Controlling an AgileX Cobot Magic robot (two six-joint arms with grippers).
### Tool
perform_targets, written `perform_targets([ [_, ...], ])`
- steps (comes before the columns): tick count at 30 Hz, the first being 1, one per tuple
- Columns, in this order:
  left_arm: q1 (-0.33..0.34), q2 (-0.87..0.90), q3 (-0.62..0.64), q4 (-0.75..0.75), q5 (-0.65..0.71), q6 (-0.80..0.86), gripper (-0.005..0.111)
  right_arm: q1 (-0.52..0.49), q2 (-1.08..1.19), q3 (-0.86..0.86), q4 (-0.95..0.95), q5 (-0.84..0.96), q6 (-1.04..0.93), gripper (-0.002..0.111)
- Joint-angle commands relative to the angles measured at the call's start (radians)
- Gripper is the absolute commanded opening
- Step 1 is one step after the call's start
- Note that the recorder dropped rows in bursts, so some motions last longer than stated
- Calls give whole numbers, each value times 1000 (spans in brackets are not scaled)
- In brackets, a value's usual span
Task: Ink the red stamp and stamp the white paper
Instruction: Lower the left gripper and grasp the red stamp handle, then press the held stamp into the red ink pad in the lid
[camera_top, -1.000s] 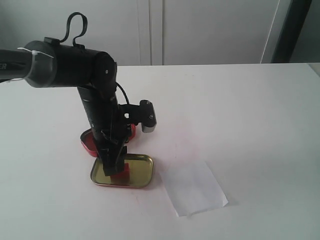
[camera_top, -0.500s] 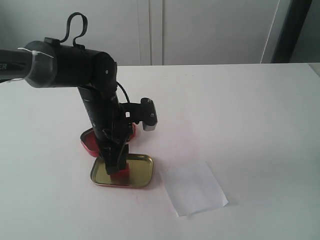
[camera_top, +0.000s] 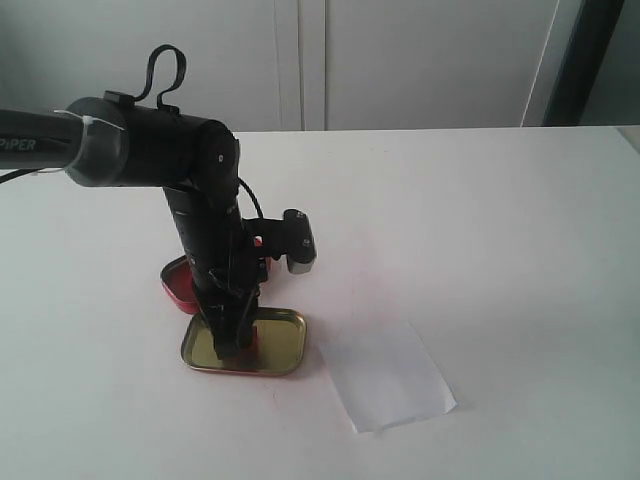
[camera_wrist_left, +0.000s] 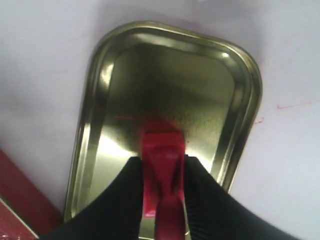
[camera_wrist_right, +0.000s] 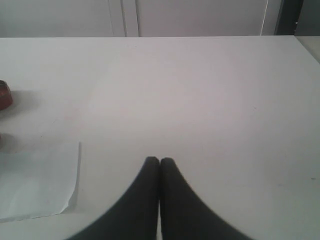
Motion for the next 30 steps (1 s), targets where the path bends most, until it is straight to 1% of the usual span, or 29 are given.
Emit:
perform_targets([
  [1, -5, -2, -4, 2, 17, 0, 19, -6, -5, 6, 1, -14, -2, 0],
  [3, -5, -2, -4, 2, 17, 0, 10, -6, -5, 6, 1, -14, -2, 0],
  [4, -5, -2, -4, 2, 17, 0, 0, -6, -5, 6, 1, -14, -2, 0],
  [15, -5, -19, -6, 6, 28, 0, 0, -6, -5, 6, 1, -14, -2, 0],
  [28, -5, -114, -6, 11, 125, -8, 0, -6, -5, 6, 1, -14, -2, 0],
  [30, -5, -119, -12, 35, 130, -35, 0, -6, -5, 6, 1, -14, -2, 0],
])
